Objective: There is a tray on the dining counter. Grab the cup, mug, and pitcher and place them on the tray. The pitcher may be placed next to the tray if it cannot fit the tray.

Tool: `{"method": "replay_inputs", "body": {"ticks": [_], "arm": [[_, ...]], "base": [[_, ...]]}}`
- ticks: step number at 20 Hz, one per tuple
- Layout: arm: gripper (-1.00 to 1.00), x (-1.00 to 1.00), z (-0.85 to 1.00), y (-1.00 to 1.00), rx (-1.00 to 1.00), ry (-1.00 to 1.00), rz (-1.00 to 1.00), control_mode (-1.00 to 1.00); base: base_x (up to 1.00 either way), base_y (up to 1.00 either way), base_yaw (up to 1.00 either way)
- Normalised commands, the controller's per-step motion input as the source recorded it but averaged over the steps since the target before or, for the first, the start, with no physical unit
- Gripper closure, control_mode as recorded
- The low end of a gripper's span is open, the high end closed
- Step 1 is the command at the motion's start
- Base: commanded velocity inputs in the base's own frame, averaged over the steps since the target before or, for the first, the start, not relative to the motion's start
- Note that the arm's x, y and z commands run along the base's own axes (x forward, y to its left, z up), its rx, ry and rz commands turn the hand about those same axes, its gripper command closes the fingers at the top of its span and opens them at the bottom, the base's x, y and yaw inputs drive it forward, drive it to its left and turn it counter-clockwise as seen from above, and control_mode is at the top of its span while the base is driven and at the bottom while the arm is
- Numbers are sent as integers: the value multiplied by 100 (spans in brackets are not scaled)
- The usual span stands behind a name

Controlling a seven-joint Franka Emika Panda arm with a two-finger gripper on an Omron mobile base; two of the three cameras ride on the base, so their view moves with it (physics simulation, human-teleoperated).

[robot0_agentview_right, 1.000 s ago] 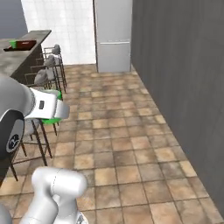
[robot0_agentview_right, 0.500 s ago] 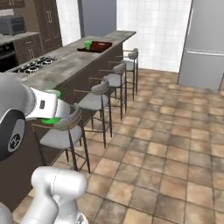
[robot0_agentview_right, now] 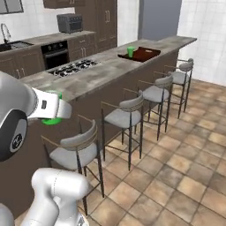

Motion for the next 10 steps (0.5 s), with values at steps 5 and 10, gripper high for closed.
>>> {"method": "replay_inputs", "body": {"ticks": [5,10], "arm": [[100,0,0,0,0,0,0,100],[100,0,0,0,0,0,0,100]], "base": [[46,-78,48],[25,-96,43]]}}
